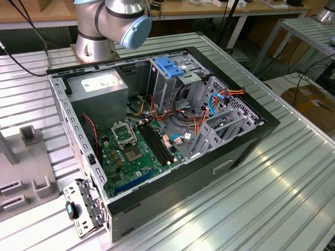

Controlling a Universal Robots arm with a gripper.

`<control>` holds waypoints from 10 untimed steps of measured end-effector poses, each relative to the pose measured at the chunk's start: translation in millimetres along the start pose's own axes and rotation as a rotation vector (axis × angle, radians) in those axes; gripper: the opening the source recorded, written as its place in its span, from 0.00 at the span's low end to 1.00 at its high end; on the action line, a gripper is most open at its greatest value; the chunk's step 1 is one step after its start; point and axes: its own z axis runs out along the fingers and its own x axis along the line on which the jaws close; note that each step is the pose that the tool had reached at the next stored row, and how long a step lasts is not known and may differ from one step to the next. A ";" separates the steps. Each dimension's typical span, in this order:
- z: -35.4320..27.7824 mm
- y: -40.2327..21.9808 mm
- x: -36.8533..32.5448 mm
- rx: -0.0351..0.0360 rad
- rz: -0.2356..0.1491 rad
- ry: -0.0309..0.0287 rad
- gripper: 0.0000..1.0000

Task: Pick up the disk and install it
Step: 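Pick up the disk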

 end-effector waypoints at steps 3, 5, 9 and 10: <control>0.0 0.0 0.0 0.0000 0.000 0.0000 0.11; 0.0 0.0 0.0 0.0000 0.000 0.0000 0.11; 0.0 0.0 0.0 0.0000 -0.001 0.0000 0.11; 0.0 0.0 0.0 0.0000 -0.003 0.0002 0.11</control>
